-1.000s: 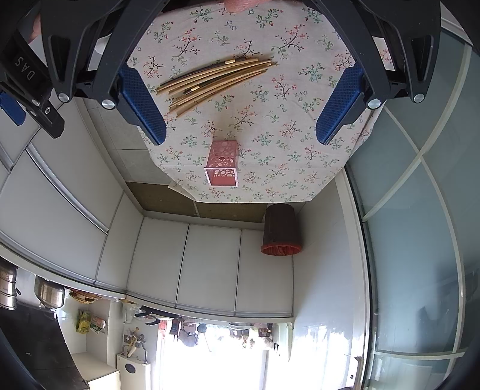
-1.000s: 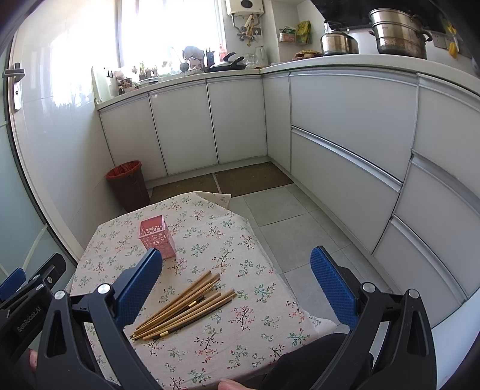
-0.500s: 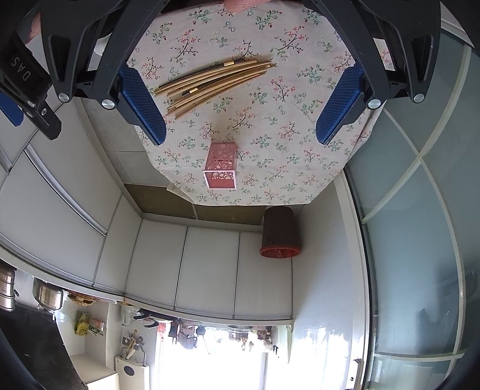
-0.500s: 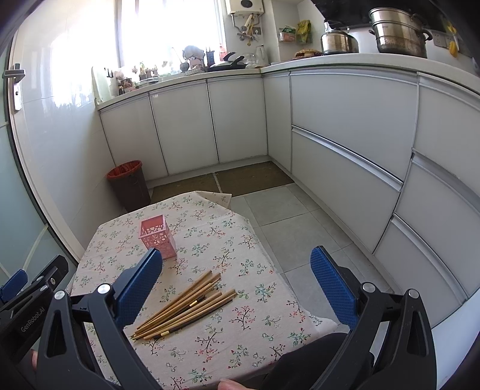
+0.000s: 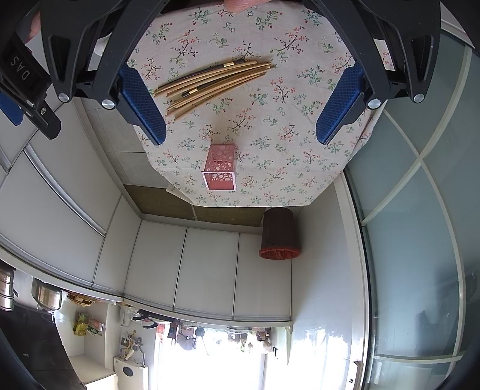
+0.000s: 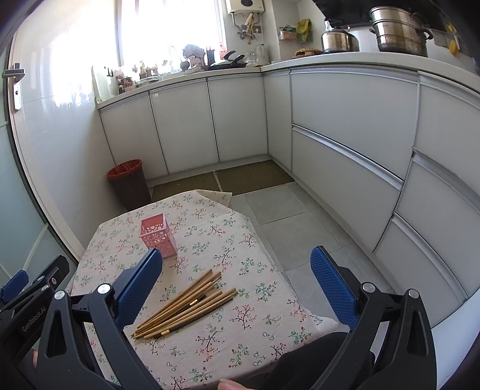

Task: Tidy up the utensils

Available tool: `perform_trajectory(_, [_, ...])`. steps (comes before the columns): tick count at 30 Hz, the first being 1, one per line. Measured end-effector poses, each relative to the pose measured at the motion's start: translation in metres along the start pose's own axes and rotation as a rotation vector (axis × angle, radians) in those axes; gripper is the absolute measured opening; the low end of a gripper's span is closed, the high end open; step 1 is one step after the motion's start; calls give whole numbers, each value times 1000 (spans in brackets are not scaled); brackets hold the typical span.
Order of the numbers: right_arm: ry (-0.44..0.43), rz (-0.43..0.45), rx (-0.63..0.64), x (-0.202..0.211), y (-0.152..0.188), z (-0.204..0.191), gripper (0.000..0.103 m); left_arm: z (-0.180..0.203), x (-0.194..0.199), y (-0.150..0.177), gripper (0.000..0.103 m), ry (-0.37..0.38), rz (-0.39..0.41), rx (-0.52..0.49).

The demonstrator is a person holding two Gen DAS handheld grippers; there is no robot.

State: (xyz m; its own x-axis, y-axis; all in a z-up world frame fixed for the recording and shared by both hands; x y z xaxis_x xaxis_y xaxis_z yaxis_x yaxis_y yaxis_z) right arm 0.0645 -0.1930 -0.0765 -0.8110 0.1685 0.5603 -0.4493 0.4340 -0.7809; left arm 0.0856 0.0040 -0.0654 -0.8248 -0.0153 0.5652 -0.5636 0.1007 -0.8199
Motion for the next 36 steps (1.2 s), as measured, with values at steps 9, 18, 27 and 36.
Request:
perform_trajectory(9, [-1,-3,3,1,0,-1,96,0,0,1,96,-3,-6,1])
perform_trajectory(18, [0,-9,3,0,-2,-2,96,0,0,2,96,-2,-12,3])
perform_trajectory(27, [-2,-14,0,0,-2,-2,96,0,0,3,96,-2,-15,3])
perform_trajectory(36, [2,-20,0,-5,1,-1,96,2,-4,4,96,-4,-29,4])
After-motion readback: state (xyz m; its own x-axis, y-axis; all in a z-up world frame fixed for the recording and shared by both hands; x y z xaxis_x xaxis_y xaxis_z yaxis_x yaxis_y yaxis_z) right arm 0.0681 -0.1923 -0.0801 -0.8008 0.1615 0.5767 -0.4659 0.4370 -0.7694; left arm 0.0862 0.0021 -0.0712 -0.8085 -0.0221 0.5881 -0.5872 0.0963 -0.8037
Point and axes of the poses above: each gripper's, at about its wrist camera, not at the fingertips, and x roughly against the way its jaws point, z to its right, y to its underside, the point moved 10 cm from there along -x, roughly the way its jaws point, and after that the axes turned 10 degrees about -x, right-handed, at the moved point
